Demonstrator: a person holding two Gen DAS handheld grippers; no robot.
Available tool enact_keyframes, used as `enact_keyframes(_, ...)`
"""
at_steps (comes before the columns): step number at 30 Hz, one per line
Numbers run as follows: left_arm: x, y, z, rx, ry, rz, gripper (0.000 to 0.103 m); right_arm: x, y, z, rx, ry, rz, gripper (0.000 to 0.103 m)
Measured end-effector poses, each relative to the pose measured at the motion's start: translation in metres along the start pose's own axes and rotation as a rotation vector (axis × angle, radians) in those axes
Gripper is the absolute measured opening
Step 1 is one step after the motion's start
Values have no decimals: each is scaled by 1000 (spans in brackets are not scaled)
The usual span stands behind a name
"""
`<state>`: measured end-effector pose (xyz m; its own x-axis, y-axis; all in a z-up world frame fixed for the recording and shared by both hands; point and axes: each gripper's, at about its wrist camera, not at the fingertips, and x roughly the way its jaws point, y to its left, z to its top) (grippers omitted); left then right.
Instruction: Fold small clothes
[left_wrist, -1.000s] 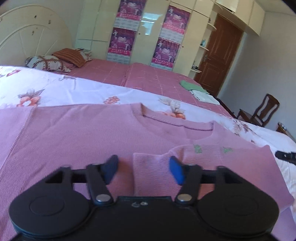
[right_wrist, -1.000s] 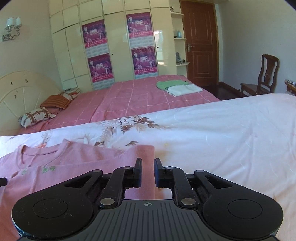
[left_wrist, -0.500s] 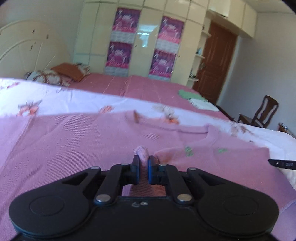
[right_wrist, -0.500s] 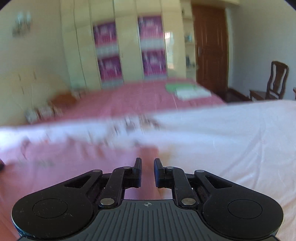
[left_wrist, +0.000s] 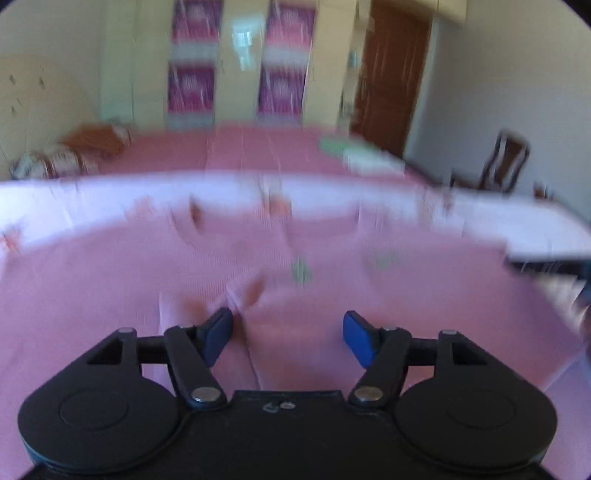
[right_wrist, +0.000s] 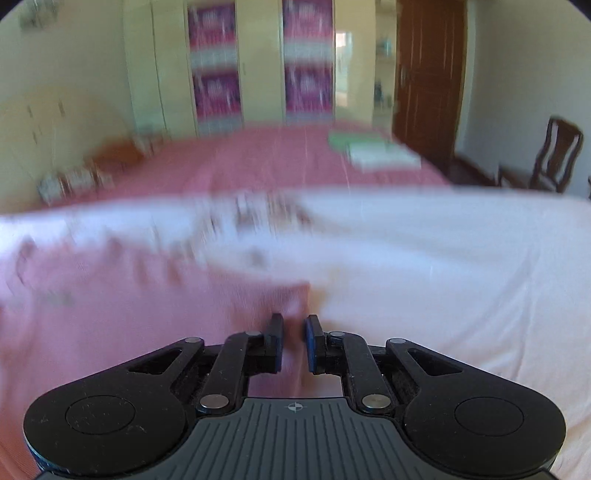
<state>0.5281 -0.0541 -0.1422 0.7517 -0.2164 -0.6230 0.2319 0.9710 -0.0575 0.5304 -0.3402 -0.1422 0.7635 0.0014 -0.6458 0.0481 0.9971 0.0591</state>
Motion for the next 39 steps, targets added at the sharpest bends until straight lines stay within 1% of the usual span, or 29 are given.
enact_keyframes(1,-5,-4,0,10,-16,13,58,-2,1,-1,-6,13,-5,11)
enact_keyframes(2,-15,-4,0,-10,-26,-8,55,-8,1,-1,5,15,-3,11)
enact_keyframes(3,-27,-3,-3,-42,-54,-35,55,-20,-1,-3,18,-4,9,11)
enact_keyframes(4,-40,-4,-7,-66,-85,-42,55,-35,-3,-8,24,-36,26,11)
enact_keyframes(6,-59,-13,-18,-47,-111,-52,57,-69,-4,-24,27,-82,55,11)
enact_keyframes(7,-64,-17,-25,-38,-113,-46,58,-83,-3,-34,23,-91,70,11)
enact_keyframes(8,-63,-21,-33,-29,-94,-50,59,-96,-1,-45,24,-97,83,11)
enact_keyframes(9,-55,-24,-38,-19,-42,-53,60,-102,0,-56,26,-90,95,11)
enact_keyframes(10,-48,-27,-44,4,-26,-25,60,-105,4,-70,17,-59,106,11)
enact_keyframes(11,-49,-30,-43,16,-35,-15,59,-100,9,-80,-4,-21,95,11)
enact_keyframes(12,-51,-31,-38,5,-34,-8,56,-99,15,-91,-31,-37,67,11)
enact_keyframes(13,-57,-29,-34,-14,-54,-5,52,-100,19,-92,-49,-46,54,11)
enact_keyframes(14,-64,-27,-32,-25,-86,0,53,-102,22,-88,-46,-44,46,11)
enact_keyframes(15,-67,-26,-32,-29,-101,9,53,-108,21,-84,-19,-66,56,11)
enact_keyframes(16,-64,-24,-32,-27,-72,17,53,-115,21,-82,7,-104,72,11)
enact_keyframes(17,-52,-22,-35,-25,12,23,54,-119,21,-82,20,-123,80,11)
enact_keyframes(18,-50,-21,-40,-3,-1,16,55,-117,22,-84,23,-107,80,11)
enact_keyframes(19,-51,-22,-41,12,-1,19,55,-106,24,-87,14,-34,74,11)
enact_keyframes(20,-55,-22,-40,1,3,19,56,-99,26,-92,-3,-13,82,11)
enact_keyframes(21,-62,-20,-38,-16,2,19,58,-100,32,-92,-39,-12,65,11)
enact_keyframes(22,-70,-16,-38,-30,-17,25,61,-102,37,-89,-56,-4,52,11)
enact_keyframes(23,-77,-12,-40,-44,-34,36,66,-105,39,-85,-44,-6,62,11)
enact_keyframes(25,-92,9,-48,-114,-38,52,68,-110,39,-81,0,-36,83,11)
enact_keyframes(29,-129,67,-71,-249,-67,111,68,-114,46,-80,42,-24,65,11)
enact_keyframes(31,-152,112,-83,-330,-95,164,67,-121,55,-83,42,-26,58,11)
enact_keyframes(32,-163,136,-90,-379,-105,197,65,-124,61,-84,44,-26,53,11)
enact_keyframes(36,-203,249,-113,-617,-126,345,64,-132,89,-88,95,-27,62,11)
enact_keyframes(38,-222,298,-125,-727,-142,380,64,-131,108,-86,118,-28,70,11)
enact_keyframes(39,-231,320,-129,-766,-153,394,63,-130,118,-84,135,-24,81,11)
